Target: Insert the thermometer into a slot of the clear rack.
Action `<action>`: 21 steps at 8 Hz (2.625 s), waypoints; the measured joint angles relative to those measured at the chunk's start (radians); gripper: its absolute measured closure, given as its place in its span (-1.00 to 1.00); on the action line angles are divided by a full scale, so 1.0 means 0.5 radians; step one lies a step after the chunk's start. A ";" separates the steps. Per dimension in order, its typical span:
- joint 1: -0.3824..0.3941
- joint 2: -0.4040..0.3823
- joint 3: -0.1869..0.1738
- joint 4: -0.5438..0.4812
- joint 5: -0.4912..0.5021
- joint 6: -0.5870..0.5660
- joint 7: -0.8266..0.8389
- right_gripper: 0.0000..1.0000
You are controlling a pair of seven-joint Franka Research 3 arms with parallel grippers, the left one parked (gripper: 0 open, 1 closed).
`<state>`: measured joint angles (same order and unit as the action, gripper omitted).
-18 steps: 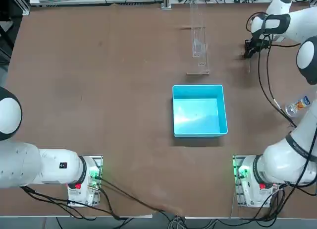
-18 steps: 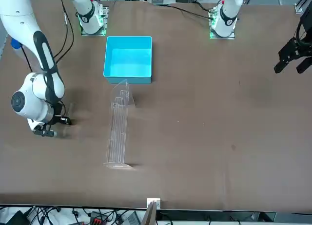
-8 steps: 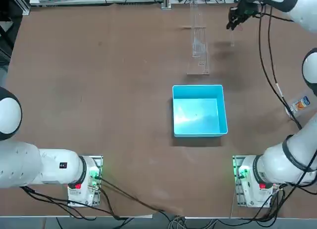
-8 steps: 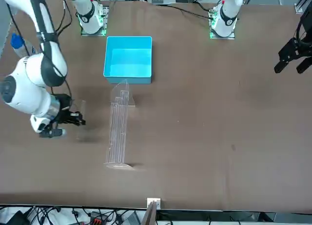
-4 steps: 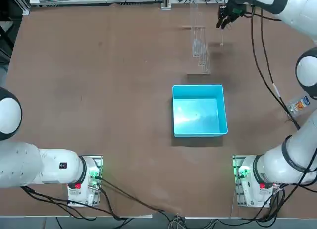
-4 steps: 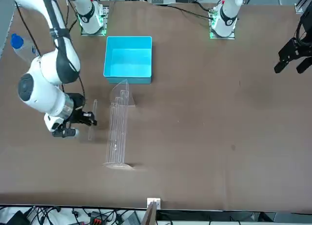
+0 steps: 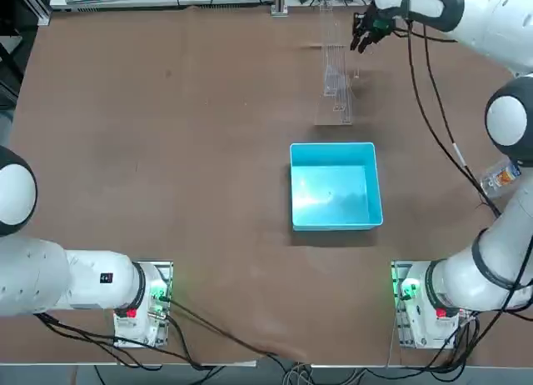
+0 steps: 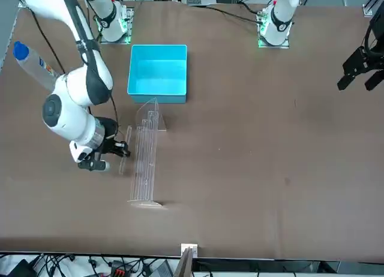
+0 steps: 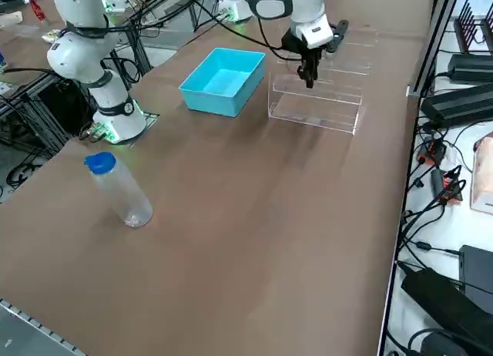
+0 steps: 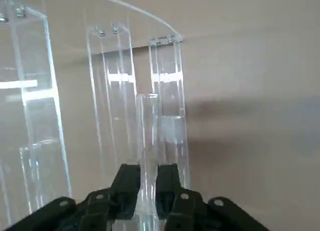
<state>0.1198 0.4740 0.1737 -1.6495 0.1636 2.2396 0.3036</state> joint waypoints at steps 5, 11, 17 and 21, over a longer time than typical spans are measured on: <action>0.073 0.058 0.000 0.009 0.000 0.130 0.061 0.56; 0.101 0.133 0.000 0.009 0.000 0.183 0.062 0.56; 0.129 0.174 -0.001 0.010 0.000 0.229 0.062 0.56; 0.133 0.184 -0.004 0.010 -0.001 0.248 0.063 0.27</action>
<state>0.1861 0.5660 0.1718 -1.6447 0.1630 2.3637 0.3350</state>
